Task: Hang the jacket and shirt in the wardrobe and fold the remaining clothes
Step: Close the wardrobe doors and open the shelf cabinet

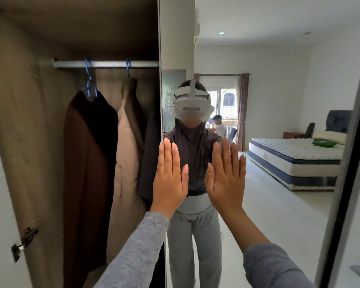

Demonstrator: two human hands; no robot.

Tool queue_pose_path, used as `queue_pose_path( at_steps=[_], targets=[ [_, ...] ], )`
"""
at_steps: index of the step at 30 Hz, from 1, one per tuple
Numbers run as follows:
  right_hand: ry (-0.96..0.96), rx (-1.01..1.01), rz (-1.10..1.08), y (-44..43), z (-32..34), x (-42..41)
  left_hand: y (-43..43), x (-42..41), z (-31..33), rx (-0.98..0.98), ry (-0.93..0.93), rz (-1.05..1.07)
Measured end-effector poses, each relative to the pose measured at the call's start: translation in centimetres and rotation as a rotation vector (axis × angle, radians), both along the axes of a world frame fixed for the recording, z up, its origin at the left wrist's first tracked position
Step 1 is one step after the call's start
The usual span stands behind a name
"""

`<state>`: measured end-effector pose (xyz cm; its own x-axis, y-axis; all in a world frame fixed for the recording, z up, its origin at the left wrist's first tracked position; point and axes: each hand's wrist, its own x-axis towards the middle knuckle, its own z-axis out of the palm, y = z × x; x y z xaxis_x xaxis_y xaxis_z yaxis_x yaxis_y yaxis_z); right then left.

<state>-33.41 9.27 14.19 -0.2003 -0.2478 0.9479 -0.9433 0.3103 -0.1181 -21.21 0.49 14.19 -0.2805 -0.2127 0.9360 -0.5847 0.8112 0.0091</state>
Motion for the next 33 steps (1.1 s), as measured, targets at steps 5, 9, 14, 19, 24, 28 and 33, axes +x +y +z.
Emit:
queue_pose_path(
  at_steps=[5, 9, 14, 19, 24, 28, 33],
  targets=[
    [-0.061, 0.195, 0.105, 3.0, -3.3, 0.7, 2.4, 3.4, -1.6, 0.044, -0.251, 0.140],
    [-0.222, 0.404, 0.197, 6.1, -5.1, 1.6, 5.7, 6.7, -2.0, 0.121, -0.313, 0.202],
    [-0.317, 0.378, 0.390, 9.7, -3.8, 5.9, 11.2, 11.6, -0.7, 0.190, -0.272, 0.262],
    [-0.255, 0.383, 0.522, 12.5, -2.9, 12.0, 15.6, 18.6, -1.4, 0.181, -0.267, 0.309],
    [-0.264, 0.436, 0.715, 13.5, -1.4, 20.4, 19.0, 28.9, -0.7, 0.199, -0.191, 0.446],
    [-0.239, 0.418, 0.851, 13.5, 1.5, 28.3, 21.3, 36.8, 1.4, 0.196, -0.103, 0.539],
    [-0.166, 0.348, 1.018, 13.0, 5.0, 37.5, 22.3, 44.5, 3.3, 0.181, 0.113, 0.564]
  ],
)
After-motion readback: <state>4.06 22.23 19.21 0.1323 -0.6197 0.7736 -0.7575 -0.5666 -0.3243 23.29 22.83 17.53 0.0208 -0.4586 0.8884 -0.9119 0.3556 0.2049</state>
